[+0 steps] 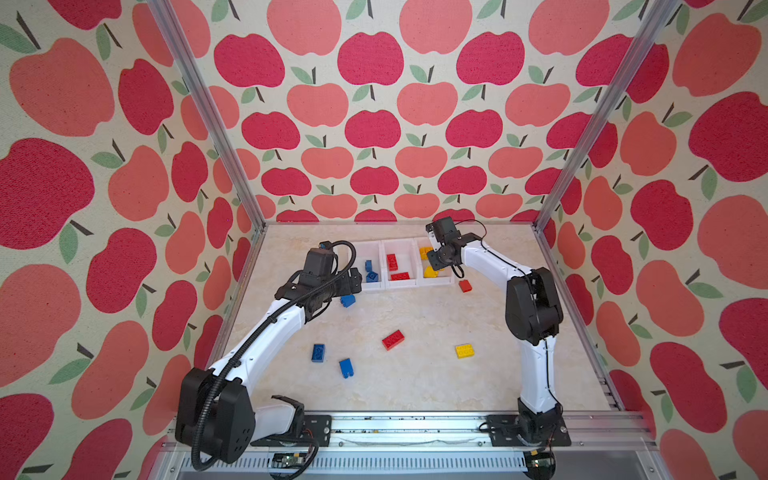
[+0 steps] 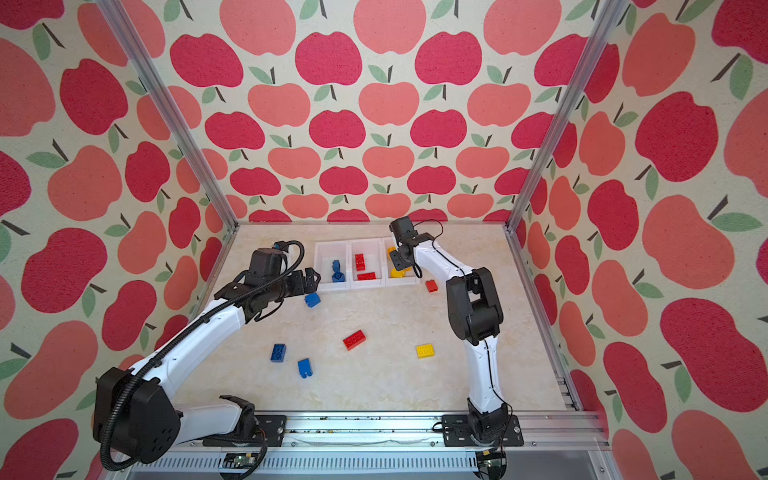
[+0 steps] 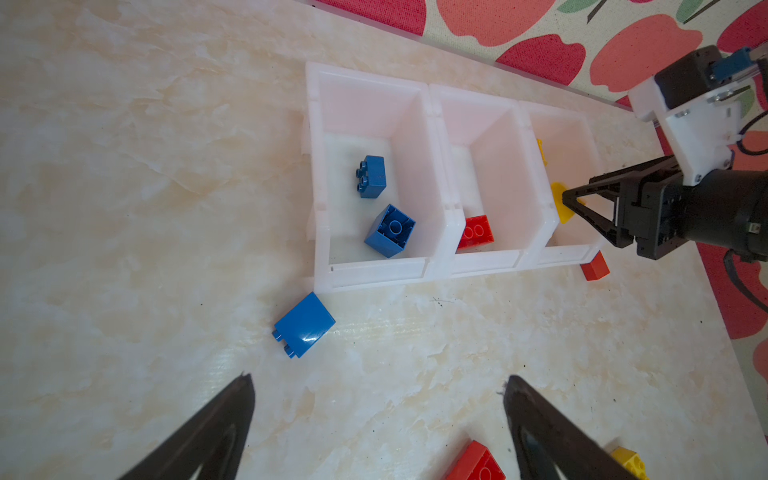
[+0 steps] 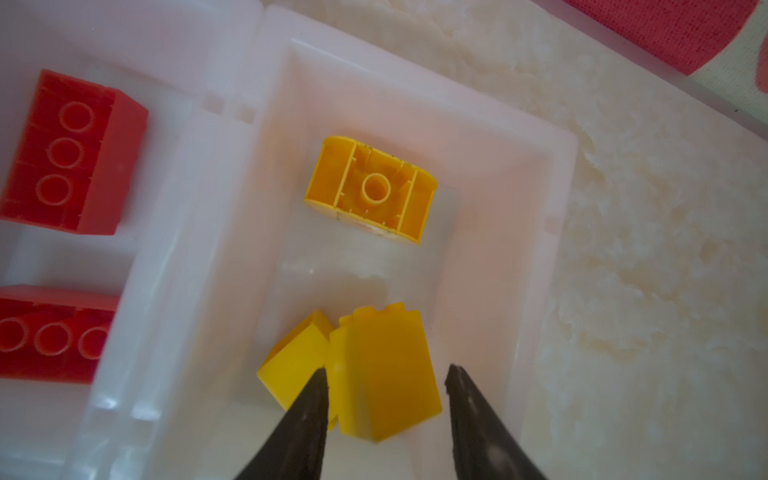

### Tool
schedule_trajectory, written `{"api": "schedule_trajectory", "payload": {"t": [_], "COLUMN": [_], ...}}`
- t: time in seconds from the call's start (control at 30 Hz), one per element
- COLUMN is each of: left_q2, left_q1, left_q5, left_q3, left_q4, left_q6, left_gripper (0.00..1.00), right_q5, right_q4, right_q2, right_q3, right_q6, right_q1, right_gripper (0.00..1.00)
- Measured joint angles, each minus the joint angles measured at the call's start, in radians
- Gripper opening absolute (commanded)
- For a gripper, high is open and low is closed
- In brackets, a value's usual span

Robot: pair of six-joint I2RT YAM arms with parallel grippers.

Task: Sort the legos into containers by color
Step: 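Carry the yellow brick over the yellow compartment and open the right gripper, then lower the right gripper onto the small red brick beside the tray and grasp it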

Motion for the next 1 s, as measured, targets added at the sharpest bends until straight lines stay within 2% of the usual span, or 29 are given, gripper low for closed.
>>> {"api": "schedule_trajectory", "payload": {"t": [0.33,0.6,0.77,1.0], "left_q2": [0.0,0.0,0.0,-0.002], "left_q1": [0.0,0.0,0.0,0.0], "left_q5": [0.0,0.0,0.0,0.0], "left_q3": [0.0,0.0,0.0,0.0], "left_q4": [0.0,0.0,0.0,0.0], "left_q6": [-0.003,-0.003,-0.003,-0.004], "left_gripper": [0.96,0.97,0.97,0.98], "right_q5": [-0.002,-0.004,-0.012,-0.064], "right_q4": [0.002,0.001,0.0,-0.017], "right_q2": [-0.031,-0.158,-0.248,-0.386], "right_q3": [-0.037,-0.136,-0.2,-0.342], "right_q6": [0.0,0.01,0.015,0.014], "right_q1": [0.0,0.0,-0.003,-0.069], "right_gripper": [0.6,0.66,0.73,0.76]}}
